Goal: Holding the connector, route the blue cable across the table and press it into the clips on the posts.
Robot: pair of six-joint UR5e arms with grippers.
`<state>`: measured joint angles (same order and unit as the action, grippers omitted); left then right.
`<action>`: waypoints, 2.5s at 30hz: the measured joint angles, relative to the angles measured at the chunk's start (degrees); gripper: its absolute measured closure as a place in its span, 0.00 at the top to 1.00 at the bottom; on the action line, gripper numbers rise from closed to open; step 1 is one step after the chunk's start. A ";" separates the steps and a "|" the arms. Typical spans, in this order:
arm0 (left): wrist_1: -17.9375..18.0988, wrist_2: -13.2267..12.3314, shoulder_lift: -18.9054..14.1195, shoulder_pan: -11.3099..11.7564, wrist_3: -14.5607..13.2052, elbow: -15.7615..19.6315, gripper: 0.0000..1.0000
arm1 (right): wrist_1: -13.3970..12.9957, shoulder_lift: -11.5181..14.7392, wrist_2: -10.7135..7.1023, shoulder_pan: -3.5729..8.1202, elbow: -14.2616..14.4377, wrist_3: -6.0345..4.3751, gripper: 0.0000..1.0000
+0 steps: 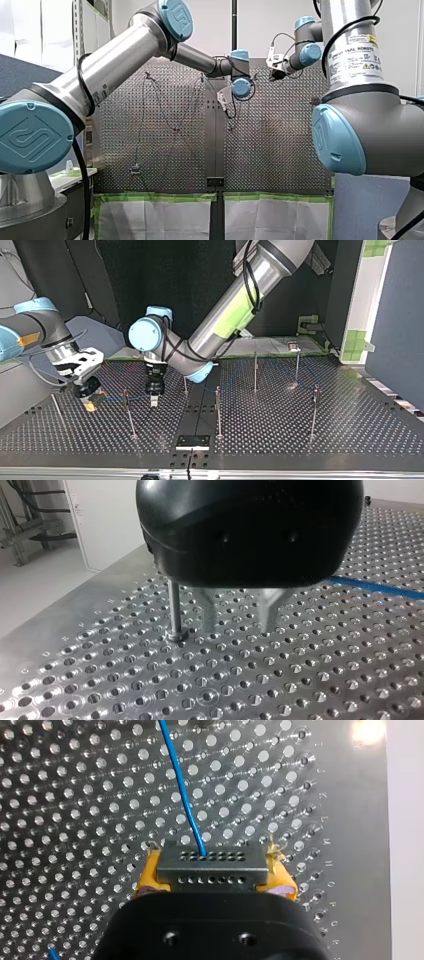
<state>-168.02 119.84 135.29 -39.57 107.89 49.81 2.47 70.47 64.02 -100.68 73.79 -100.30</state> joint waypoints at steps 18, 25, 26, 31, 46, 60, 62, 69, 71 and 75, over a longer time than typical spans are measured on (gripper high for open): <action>-5.83 1.82 -0.43 -0.18 1.70 -1.04 1.00 | 0.06 -0.18 -0.56 0.18 0.00 0.16 0.00; -10.07 1.83 -1.70 -0.50 4.04 -1.06 1.00 | 0.07 -0.22 -0.62 0.18 0.01 0.10 0.00; -10.72 1.81 -1.84 -0.57 4.11 -0.99 1.00 | 0.07 -0.23 -0.64 0.18 0.01 0.09 0.00; -10.44 0.25 -3.73 -1.67 3.85 0.69 1.00 | 0.07 -0.24 -0.95 0.19 0.00 0.12 0.00; -6.11 -6.10 -12.57 -3.27 2.99 9.50 1.00 | 0.29 -0.26 -1.09 -0.20 0.00 0.10 0.00; -5.68 -0.85 -20.58 -3.14 0.23 17.52 1.00 | 0.33 -0.24 -1.09 -0.35 0.00 0.00 0.00; -5.06 -0.28 -21.75 -3.32 0.15 18.68 1.00 | 0.33 -0.25 -1.09 -0.35 0.00 0.00 0.00; -2.08 3.18 -25.75 -5.07 -0.06 22.69 1.00 | 0.26 -0.28 -1.06 -0.36 0.00 0.08 0.00; -0.90 4.38 -26.97 -6.17 0.71 23.89 1.00 | 0.29 -0.28 -1.07 -0.36 0.00 0.12 0.00; 1.40 6.70 -29.29 -8.43 2.54 26.23 1.00 | 0.32 -0.28 -1.08 -0.48 0.00 0.16 0.00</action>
<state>-166.62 126.55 106.00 -48.00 110.43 76.04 2.79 70.19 62.94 -101.16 73.79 -100.14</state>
